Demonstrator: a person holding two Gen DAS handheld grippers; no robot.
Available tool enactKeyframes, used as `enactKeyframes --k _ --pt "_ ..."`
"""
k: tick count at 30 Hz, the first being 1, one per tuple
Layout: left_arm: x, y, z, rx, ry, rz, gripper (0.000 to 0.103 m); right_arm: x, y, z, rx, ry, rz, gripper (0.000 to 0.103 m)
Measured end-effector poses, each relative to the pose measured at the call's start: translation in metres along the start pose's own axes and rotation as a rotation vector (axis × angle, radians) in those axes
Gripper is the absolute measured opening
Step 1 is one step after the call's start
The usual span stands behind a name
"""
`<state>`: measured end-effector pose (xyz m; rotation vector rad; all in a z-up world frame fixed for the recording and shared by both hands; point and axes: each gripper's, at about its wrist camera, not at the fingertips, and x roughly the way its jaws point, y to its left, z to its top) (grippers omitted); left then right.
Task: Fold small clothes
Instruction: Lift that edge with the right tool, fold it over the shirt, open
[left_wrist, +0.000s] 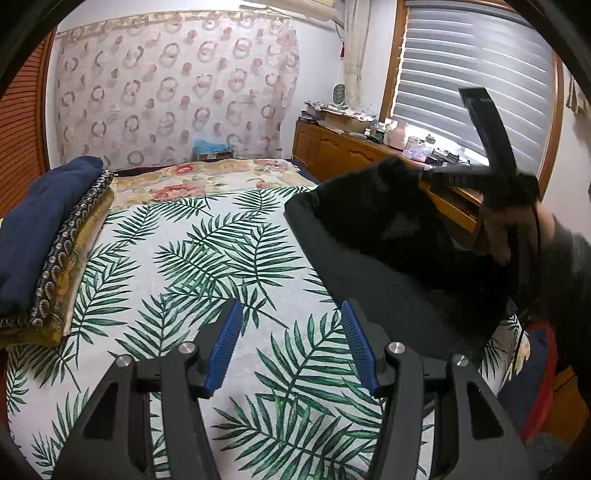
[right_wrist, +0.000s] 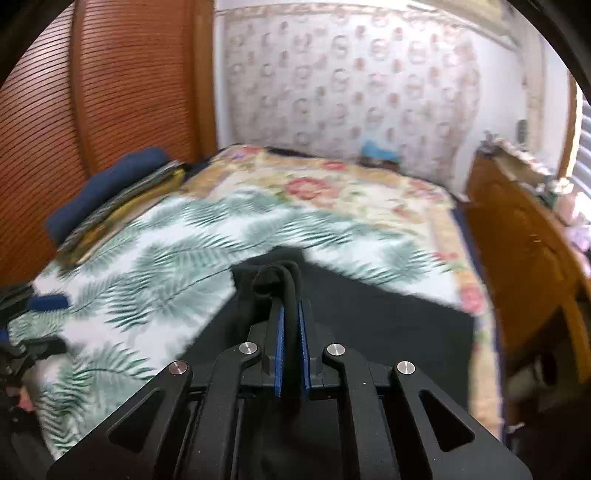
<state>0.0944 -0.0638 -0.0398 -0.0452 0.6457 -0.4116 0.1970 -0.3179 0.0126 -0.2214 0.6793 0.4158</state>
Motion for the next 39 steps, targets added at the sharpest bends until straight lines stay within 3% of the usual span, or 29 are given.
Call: enactKeyframes --k 4,7,9,11,13,18,29,35,39 --pt "0.003 -0.003 -0.002 0.006 0.009 -0.008 0.055 -0.004 -0.041 0.015 0.013 -0.009 -0.124 0.005" --pt "0.006 -0.006 -0.002 0.015 0.018 -0.013 0.055 0.008 -0.078 0.021 0.007 0.015 -0.304 0.005" --pt "0.007 -0.008 -0.002 0.020 0.023 -0.016 0.055 0.024 -0.100 0.018 0.030 0.082 -0.446 0.006" --pt "0.009 -0.010 -0.002 0.026 0.028 -0.017 0.055 0.030 -0.111 0.014 0.039 0.103 -0.484 0.024" --pt "0.010 -0.012 -0.003 0.027 0.032 -0.021 0.055 0.025 -0.113 0.012 0.071 0.090 -0.454 0.037" --pt "0.011 -0.022 -0.004 0.049 0.041 -0.036 0.055 0.000 -0.098 0.000 0.097 0.074 -0.348 0.038" --pt "0.029 -0.053 -0.009 0.114 0.104 -0.079 0.055 -0.047 -0.017 -0.087 0.083 0.102 -0.136 0.038" --pt "0.034 -0.067 -0.015 0.142 0.130 -0.097 0.055 -0.042 0.013 -0.117 0.041 0.176 -0.101 0.038" --pt "0.036 -0.071 -0.015 0.147 0.133 -0.103 0.055 -0.036 0.010 -0.133 0.007 0.275 -0.176 0.038"
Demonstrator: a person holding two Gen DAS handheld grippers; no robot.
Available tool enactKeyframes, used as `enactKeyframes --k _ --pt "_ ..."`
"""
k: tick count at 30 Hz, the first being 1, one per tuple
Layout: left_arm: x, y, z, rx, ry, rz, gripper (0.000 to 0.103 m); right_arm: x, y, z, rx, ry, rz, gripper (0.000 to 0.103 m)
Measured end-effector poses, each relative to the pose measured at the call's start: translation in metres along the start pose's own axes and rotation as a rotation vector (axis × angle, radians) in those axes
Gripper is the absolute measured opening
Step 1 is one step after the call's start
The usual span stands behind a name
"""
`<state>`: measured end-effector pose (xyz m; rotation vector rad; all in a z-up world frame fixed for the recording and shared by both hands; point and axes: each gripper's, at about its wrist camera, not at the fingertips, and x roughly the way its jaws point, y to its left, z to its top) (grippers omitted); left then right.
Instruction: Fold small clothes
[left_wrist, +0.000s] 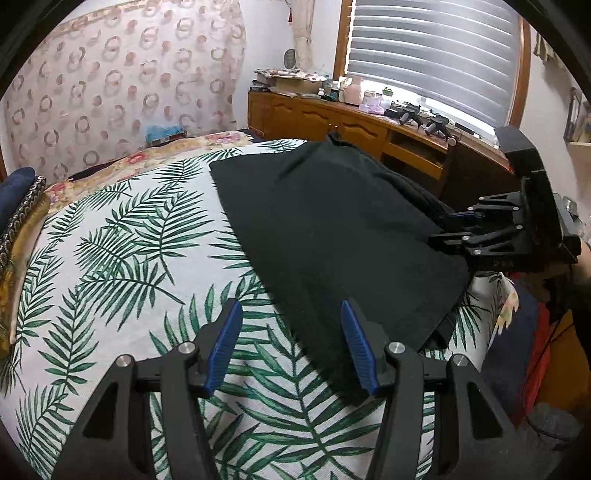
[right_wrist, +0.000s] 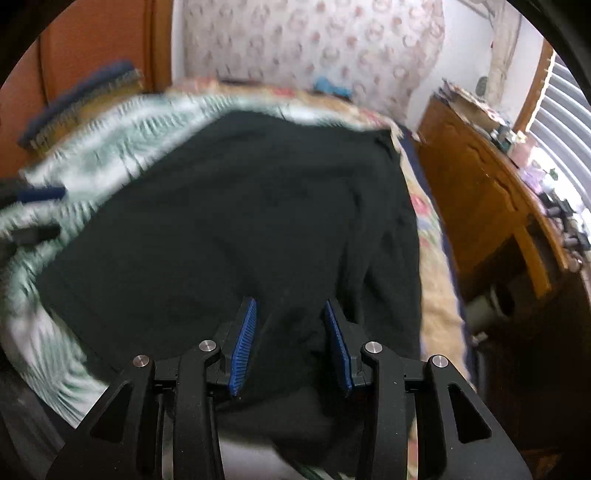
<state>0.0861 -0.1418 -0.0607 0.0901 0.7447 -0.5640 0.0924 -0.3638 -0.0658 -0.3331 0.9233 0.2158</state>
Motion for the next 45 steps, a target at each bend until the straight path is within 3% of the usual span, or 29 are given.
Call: enactKeyframes --k 1,2,5,12,16,22,36,45 --pt "0.000 -0.001 -0.001 0.003 0.000 -0.002 0.055 -0.002 -0.002 -0.003 -0.004 0.000 0.002 0.036" --pt "0.001 -0.001 -0.001 0.004 0.002 -0.003 0.055 -0.005 -0.006 -0.006 -0.005 0.009 -0.010 0.024" --pt "0.004 -0.002 -0.002 0.004 0.013 -0.009 0.055 -0.015 -0.016 -0.017 0.003 0.012 -0.019 0.008" --pt "0.002 -0.003 -0.004 0.006 0.021 -0.005 0.055 -0.043 -0.024 -0.036 0.042 -0.019 -0.044 0.004" --pt "0.005 -0.004 -0.006 0.009 0.037 -0.006 0.055 -0.048 -0.030 -0.039 0.067 -0.023 -0.091 0.007" --pt "0.005 -0.005 -0.007 0.005 0.038 -0.005 0.055 -0.048 -0.040 -0.041 0.123 -0.036 -0.106 0.026" --pt "0.001 -0.014 -0.010 0.014 0.051 -0.041 0.055 -0.052 -0.032 -0.035 0.148 -0.134 -0.071 0.036" --pt "0.008 -0.020 -0.017 -0.004 0.111 -0.159 0.055 -0.051 -0.017 -0.032 0.119 -0.162 -0.035 0.043"
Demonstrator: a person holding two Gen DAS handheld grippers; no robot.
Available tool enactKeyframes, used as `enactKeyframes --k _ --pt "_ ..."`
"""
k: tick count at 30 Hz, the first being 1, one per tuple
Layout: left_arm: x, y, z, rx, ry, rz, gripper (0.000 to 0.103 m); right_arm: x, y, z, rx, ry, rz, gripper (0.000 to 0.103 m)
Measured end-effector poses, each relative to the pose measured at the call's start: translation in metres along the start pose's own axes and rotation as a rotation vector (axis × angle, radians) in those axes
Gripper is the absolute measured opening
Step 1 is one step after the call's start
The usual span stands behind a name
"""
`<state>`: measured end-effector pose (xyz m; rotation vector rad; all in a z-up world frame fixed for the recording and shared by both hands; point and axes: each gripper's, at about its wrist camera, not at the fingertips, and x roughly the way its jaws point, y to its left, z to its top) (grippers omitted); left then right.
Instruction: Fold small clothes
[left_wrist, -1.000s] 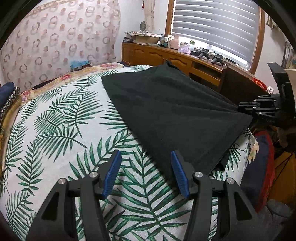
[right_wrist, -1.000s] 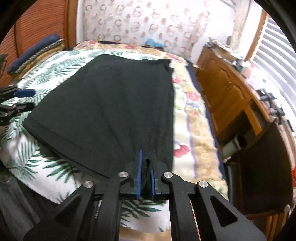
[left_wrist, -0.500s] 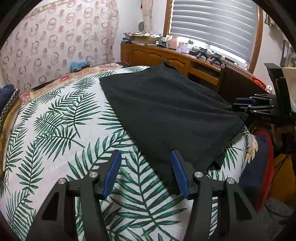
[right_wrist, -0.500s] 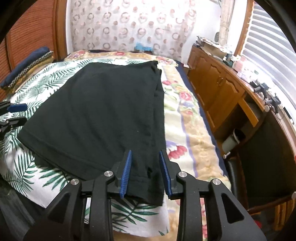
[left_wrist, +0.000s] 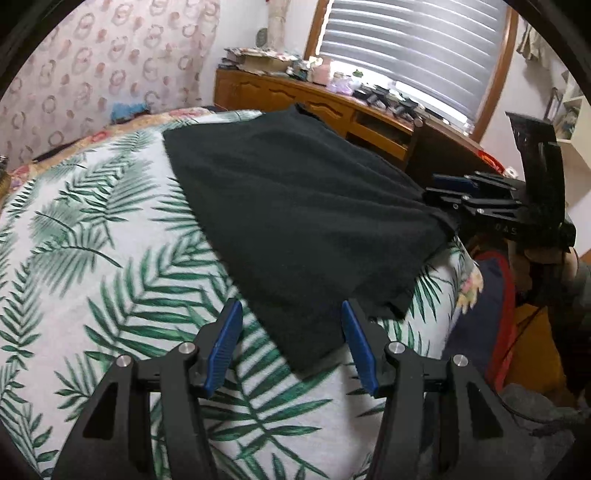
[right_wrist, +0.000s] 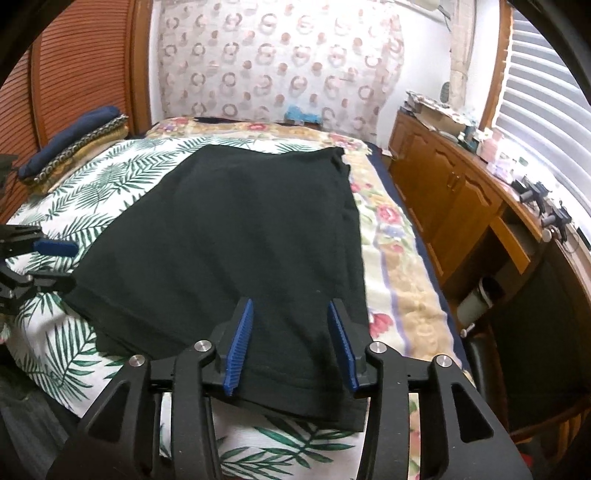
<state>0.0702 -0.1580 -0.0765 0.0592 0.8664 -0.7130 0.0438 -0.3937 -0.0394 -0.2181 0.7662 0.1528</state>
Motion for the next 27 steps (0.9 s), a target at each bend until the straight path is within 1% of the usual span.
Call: enactKeyframes --k 2,3,4,5,6,7,8,9,13,17,21,24,27 --pt "0.002 -0.002 0.000 0.011 0.003 0.008 0.055 0.000 0.003 -0.001 -0.004 0.000 0.019 0.044" --pt "0.002 -0.003 0.001 0.015 0.005 0.007 0.052 0.000 0.005 -0.002 -0.008 -0.001 0.034 0.044" --pt "0.002 -0.004 0.002 0.017 0.007 -0.003 0.046 0.000 0.006 -0.002 -0.012 0.000 0.042 0.044" --pt "0.002 -0.005 0.002 0.014 0.013 -0.030 0.030 0.000 0.009 -0.003 -0.019 -0.003 0.055 0.045" --pt "0.003 -0.005 0.004 0.009 0.018 -0.049 0.020 0.000 0.011 -0.002 -0.024 -0.005 0.064 0.046" --pt "0.001 -0.005 0.006 0.009 0.014 -0.046 0.017 0.000 0.014 -0.003 -0.031 -0.008 0.078 0.050" --pt "-0.001 -0.007 0.010 0.024 0.005 -0.040 0.012 -0.001 0.017 -0.004 -0.041 -0.011 0.098 0.054" --pt "-0.004 -0.009 0.013 0.030 -0.007 -0.042 0.010 -0.001 0.021 -0.005 -0.050 -0.011 0.114 0.056" --pt "-0.029 -0.012 0.043 0.028 -0.100 -0.067 0.008 0.002 0.034 -0.008 -0.093 0.006 0.162 0.058" --pt "-0.041 -0.017 0.071 0.060 -0.153 -0.055 0.008 0.002 0.043 -0.012 -0.130 0.007 0.195 0.058" --pt "-0.041 -0.017 0.089 0.065 -0.170 -0.056 0.008 0.001 0.045 -0.011 -0.173 -0.004 0.183 0.062" --pt "-0.042 -0.013 0.097 0.059 -0.185 -0.044 0.007 0.011 0.038 -0.008 -0.197 0.010 0.128 0.063" --pt "-0.042 -0.005 0.102 0.046 -0.196 -0.033 0.007 0.025 0.027 -0.008 -0.202 0.043 0.084 0.063"
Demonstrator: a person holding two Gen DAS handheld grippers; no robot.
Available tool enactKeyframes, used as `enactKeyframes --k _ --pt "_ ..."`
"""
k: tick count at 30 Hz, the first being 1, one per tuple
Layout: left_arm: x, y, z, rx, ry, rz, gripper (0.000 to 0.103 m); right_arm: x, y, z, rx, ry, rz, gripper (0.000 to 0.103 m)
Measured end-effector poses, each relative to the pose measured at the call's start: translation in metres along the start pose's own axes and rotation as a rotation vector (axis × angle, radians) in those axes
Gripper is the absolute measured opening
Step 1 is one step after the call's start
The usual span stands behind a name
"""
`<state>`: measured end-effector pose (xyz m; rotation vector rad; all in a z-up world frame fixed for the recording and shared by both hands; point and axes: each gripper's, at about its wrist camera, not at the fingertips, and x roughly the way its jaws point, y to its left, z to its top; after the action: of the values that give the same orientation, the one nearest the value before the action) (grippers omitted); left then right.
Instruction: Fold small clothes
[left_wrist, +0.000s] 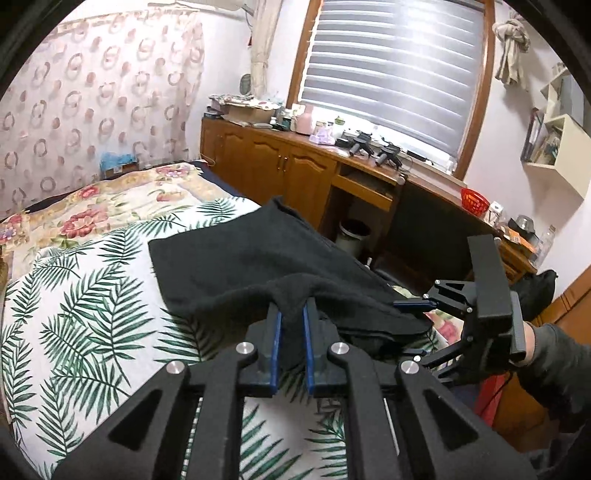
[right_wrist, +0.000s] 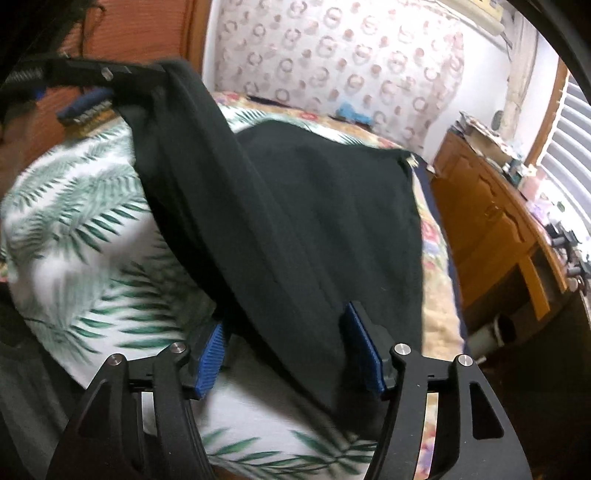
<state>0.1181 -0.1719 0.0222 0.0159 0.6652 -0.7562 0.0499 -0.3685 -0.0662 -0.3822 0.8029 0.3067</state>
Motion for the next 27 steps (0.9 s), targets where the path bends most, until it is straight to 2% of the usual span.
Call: enactKeyframes --k 3,5,6,7,8,12,19,22,27 --pt "0.003 0.005 0.001 -0.011 -0.001 0.004 0.007 0.007 -0.012 -0.005 0.004 0.031 -0.030 0.061" --pt "0.004 0.009 0.002 -0.018 -0.003 0.005 0.007 0.006 -0.019 -0.005 -0.003 0.022 -0.032 0.041" --pt "0.006 0.011 0.003 -0.021 -0.003 0.005 0.007 0.005 -0.021 -0.005 -0.009 0.015 -0.025 0.035" --pt "0.007 0.014 0.005 -0.026 -0.006 0.009 0.007 0.004 -0.022 -0.003 -0.016 0.010 -0.019 0.018" --pt "0.008 0.018 0.007 -0.033 -0.009 0.012 0.007 0.003 -0.024 0.000 -0.029 -0.001 -0.015 0.013" --pt "0.015 0.034 0.019 -0.054 -0.012 0.034 0.007 -0.007 -0.036 0.022 -0.040 -0.055 -0.027 0.010" --pt "0.042 0.078 0.051 -0.090 -0.002 0.116 0.008 -0.004 -0.068 0.086 -0.070 -0.157 -0.036 0.010" --pt "0.062 0.099 0.061 -0.108 0.023 0.152 0.008 0.020 -0.085 0.115 -0.075 -0.171 -0.015 0.010" --pt "0.094 0.124 0.063 -0.132 0.073 0.184 0.010 0.081 -0.114 0.148 -0.034 -0.122 0.058 0.011"
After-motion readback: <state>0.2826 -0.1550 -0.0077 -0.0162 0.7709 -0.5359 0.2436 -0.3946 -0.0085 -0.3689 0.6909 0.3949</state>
